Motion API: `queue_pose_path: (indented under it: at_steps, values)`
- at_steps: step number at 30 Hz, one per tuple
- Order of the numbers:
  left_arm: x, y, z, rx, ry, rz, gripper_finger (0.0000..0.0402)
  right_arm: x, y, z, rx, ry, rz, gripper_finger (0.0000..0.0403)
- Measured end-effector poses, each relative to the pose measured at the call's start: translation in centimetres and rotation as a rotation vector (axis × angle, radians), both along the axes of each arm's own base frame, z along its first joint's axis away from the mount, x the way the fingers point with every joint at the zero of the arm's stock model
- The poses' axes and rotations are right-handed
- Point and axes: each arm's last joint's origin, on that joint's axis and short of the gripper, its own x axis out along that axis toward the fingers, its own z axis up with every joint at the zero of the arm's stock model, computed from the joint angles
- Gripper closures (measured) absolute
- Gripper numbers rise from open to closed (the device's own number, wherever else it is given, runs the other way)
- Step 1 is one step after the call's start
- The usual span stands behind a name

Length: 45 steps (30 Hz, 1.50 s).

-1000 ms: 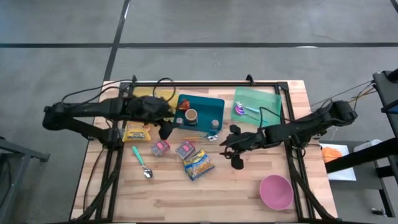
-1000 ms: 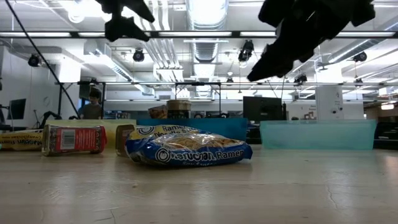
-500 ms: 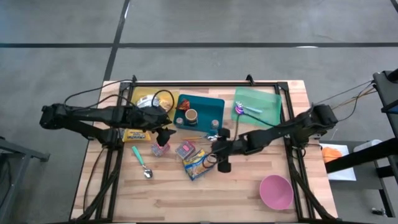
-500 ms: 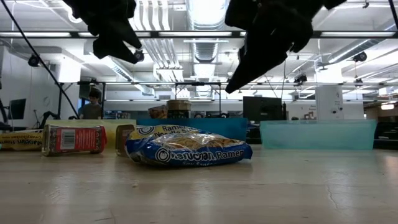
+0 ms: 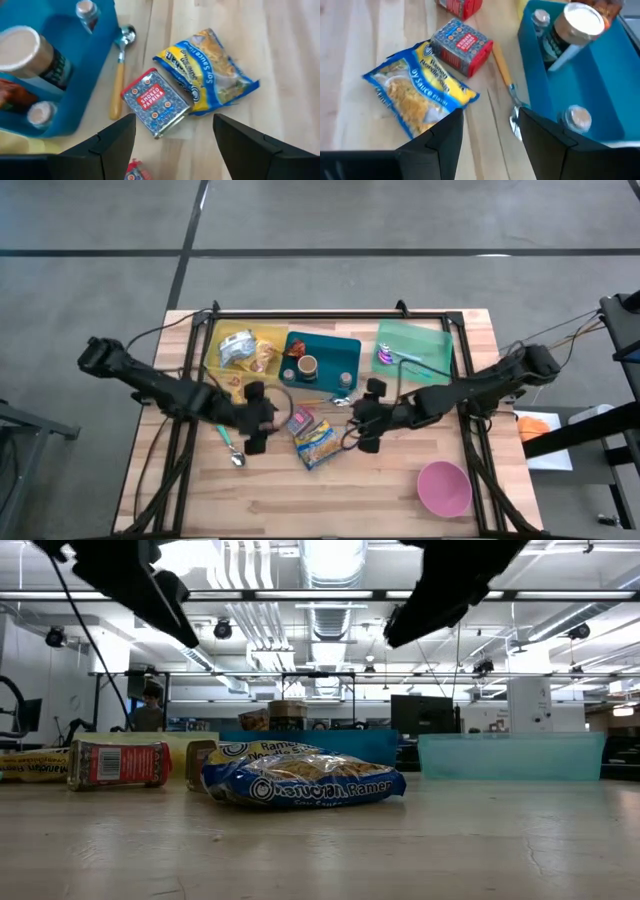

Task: Pick & Place Food Item
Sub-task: Put the yellow noodle pack into to the yellow bin

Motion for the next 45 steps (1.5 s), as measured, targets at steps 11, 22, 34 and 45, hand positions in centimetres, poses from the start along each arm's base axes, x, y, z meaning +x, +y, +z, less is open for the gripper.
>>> queue_pose_path:
  at_steps: [11,22,34,45]
  values:
    - [0.7,-3.0,-3.4,0.103,0.060,0.089,0.0130,-3.4,-1.0,-1.1,0.161,-0.238,-0.017,0.0213]
    - [-2.4,2.8,-1.7,-0.111,0.214,1.096,0.0130,-4.1,-1.1,-2.9,0.180,-0.236,-0.028,0.0213]
    - [-1.9,7.7,-2.0,-0.111,0.393,1.288,0.0130,-4.4,-0.5,-2.4,0.194,-0.220,0.052,0.0213]
    - [1.3,7.8,-4.3,0.084,0.662,1.318,0.0130,-4.4,-0.5,-2.4,0.168,-0.220,0.071,0.0213]
